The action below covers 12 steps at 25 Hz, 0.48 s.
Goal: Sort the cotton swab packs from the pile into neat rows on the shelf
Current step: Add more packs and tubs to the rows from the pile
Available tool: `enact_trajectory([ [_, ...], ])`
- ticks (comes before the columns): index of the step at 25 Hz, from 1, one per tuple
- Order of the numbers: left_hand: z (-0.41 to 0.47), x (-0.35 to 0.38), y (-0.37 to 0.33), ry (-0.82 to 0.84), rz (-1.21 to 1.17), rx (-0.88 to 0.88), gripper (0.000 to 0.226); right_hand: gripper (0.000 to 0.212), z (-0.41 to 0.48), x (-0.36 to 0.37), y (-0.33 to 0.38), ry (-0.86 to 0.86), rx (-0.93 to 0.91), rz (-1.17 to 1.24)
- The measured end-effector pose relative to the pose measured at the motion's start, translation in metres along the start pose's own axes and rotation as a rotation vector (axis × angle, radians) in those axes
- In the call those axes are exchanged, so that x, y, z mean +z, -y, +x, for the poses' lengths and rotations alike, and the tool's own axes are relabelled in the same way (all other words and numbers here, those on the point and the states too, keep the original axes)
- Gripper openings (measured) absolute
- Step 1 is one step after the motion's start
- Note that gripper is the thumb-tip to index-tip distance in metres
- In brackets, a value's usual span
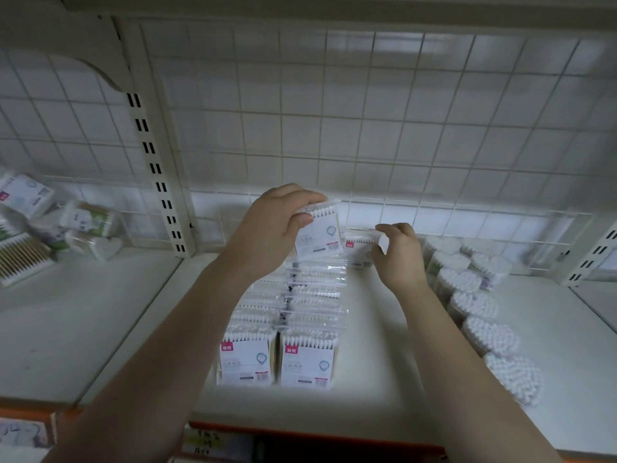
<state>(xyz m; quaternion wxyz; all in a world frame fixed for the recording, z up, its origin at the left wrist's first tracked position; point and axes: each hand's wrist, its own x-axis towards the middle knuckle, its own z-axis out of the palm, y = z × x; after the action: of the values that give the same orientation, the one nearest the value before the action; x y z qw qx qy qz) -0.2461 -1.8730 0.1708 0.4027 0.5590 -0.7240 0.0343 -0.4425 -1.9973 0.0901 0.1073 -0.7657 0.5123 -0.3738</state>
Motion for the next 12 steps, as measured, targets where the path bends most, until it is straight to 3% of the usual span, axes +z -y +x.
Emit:
enact_trajectory([
  [12,0.060,0.068,0.000,0.240,-0.049,0.065,0.025,0.037,-0.062,-0.015,-0.011,0.163,0.175,-0.123],
])
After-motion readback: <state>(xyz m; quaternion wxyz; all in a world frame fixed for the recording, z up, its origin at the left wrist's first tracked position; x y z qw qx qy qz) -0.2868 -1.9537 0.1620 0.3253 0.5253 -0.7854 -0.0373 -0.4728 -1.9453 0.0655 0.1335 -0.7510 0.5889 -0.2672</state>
